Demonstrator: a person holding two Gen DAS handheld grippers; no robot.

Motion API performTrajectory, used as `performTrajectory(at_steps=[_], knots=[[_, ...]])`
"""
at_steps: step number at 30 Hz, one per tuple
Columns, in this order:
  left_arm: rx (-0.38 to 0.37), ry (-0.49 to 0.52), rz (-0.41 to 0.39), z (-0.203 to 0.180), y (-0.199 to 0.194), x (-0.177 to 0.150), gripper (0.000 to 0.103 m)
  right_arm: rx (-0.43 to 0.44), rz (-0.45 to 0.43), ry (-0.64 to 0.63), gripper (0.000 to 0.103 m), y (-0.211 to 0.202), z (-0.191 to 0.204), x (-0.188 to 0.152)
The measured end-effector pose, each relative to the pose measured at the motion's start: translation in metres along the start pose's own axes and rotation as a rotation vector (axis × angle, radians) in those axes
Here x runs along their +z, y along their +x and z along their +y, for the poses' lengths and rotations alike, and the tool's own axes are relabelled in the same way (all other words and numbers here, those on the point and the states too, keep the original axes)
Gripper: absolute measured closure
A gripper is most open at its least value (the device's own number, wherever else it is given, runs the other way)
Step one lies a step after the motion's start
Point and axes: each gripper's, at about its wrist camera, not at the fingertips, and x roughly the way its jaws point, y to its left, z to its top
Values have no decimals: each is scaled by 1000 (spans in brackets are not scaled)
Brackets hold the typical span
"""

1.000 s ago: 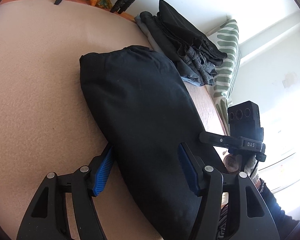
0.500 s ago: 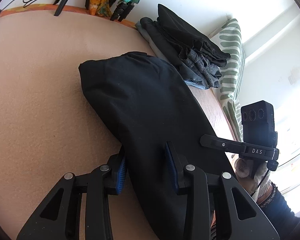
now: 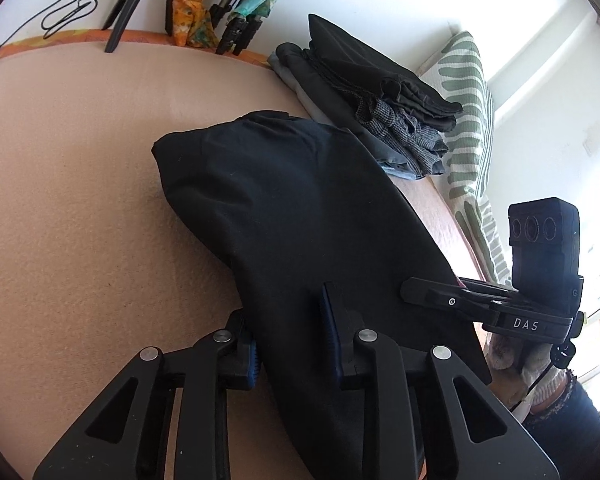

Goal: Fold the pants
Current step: 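Grasp the folded black trousers with both grippers from opposite sides, then carry the folded trousers with both grippers onto the stack of clothes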

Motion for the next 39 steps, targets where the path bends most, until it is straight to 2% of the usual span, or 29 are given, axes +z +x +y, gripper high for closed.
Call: performTrajectory(at_steps=[9, 16, 20, 23, 31, 39], knots=[[12, 115, -47, -27, -18, 4, 90, -48, -53, -93, 83, -12, 28, 0], [-7, 129, -84, -36, -32, 10, 91, -83, -105, -160, 83, -34, 42, -2], [-16, 119, -87, -38, -32, 13, 92, -51, -119, -96, 84, -38, 30, 3], [-19, 136, -104, -46, -37, 19, 92, -94, -147, -161, 84, -46, 43, 5], [-23, 240, -188, -89, -63, 58, 92, -102, -255, -195, 84, -94, 54, 35], [-16, 326, -239, -127, -63, 102, 92, -158, -320, -239, 84, -141, 59, 74]])
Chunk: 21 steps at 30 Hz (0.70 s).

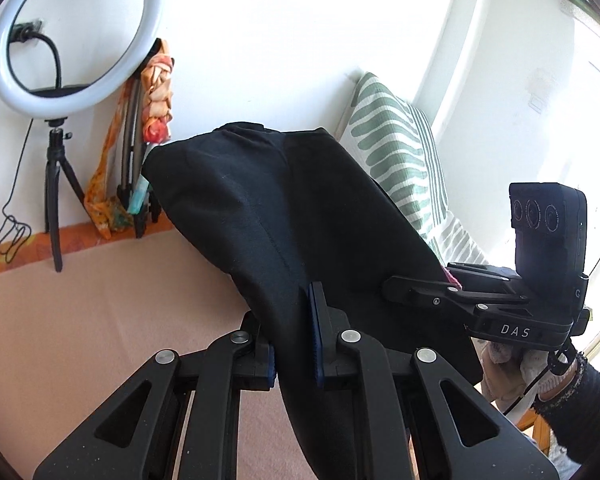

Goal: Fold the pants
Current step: 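Carry the folded trousers with both grippers onto the stack of clothes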

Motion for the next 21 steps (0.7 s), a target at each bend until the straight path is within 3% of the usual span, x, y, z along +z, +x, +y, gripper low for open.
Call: performTrajectory(at_steps=[10, 21], knots=[[-12, 51, -31, -11, 37, 58, 92, -74, -27, -25, 84, -8, -35, 56], [-37, 54, -23, -5, 99, 102, 92, -102, -24, 23, 84, 11, -98, 100]])
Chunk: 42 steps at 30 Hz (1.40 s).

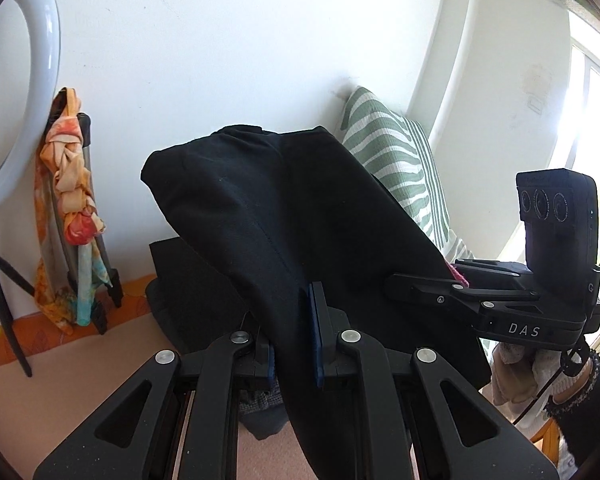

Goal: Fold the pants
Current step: 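Carry the folded trousers with both grippers onto the stack of clothes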

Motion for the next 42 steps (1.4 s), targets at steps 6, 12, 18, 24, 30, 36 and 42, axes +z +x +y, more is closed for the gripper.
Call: performTrajectory(at_steps=[6, 12, 18, 24, 30, 36, 42], knots=[[19, -5, 0, 10, 36, 16, 92, 6, 10, 14, 84, 27, -33, 20], [23, -33, 30, 29, 71, 19, 92, 17, 39, 34, 84, 63, -58, 26], [42, -37, 71, 40, 104, 12, 92, 23, 85, 62, 84, 92, -80, 20], [88, -46, 129, 49, 125, 7, 85, 15, 130, 151, 80, 112, -110, 5], [176, -10, 152, 51, 120, 8, 74, -119, 124, 165, 69, 110, -116, -2], [279, 21, 159, 58, 110, 9, 60, -188, 127, 119, 68, 96, -111, -5], [281, 28, 155, 55, 90, 0, 60, -230, 113, 112, 66, 78, -105, -4]])
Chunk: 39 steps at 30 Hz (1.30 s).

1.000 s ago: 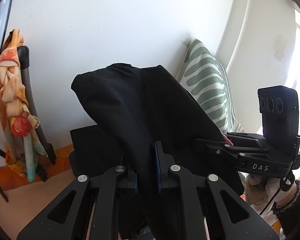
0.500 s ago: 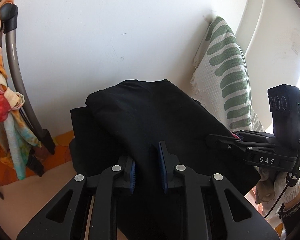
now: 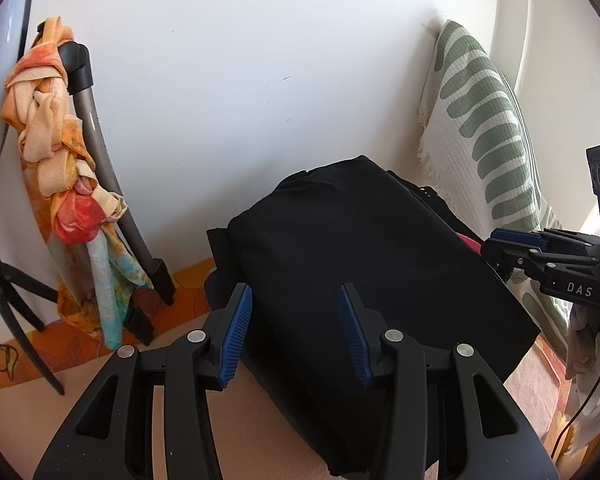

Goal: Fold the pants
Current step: 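Carry the folded trousers with both grippers onto the stack of clothes, then open both grippers and pull them back from the clothes stack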

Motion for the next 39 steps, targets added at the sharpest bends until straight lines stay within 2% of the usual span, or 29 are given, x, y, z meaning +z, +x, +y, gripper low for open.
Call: performTrajectory(at_steps=[5, 10, 14, 17, 19, 21, 24, 28, 33, 39], knots=[[-24, 2, -16, -3, -28, -7, 60, 8, -35, 21, 53, -24, 8, -3], [-24, 33, -38, -11, -60, -19, 60, 4, -59, 14, 52, -50, 25, -10], [-37, 39, -60, -14, -86, -29, 59, 0, -72, 3, 41, -68, 42, -20], [-51, 41, -87, -17, -109, -37, 46, 0, -83, -2, 41, -83, 54, -28], [-56, 48, -106, -20, -125, -43, 45, -7, -96, 0, 37, -94, 62, -34], [-54, 57, -124, -22, -142, -51, 45, -6, -114, 1, 28, -106, 71, -39], [-70, 51, -145, -21, -163, -62, 35, -5, -138, -12, 22, -121, 85, -49], [-91, 42, -162, -19, -189, -81, 27, -32, -159, -48, 15, -137, 107, -64], [-112, 38, -165, -16, -212, -106, 25, -27, -181, -15, 8, -151, 125, -86], [-91, 30, -181, -19, -232, -134, 24, -57, -174, -28, 7, -153, 149, -114]])
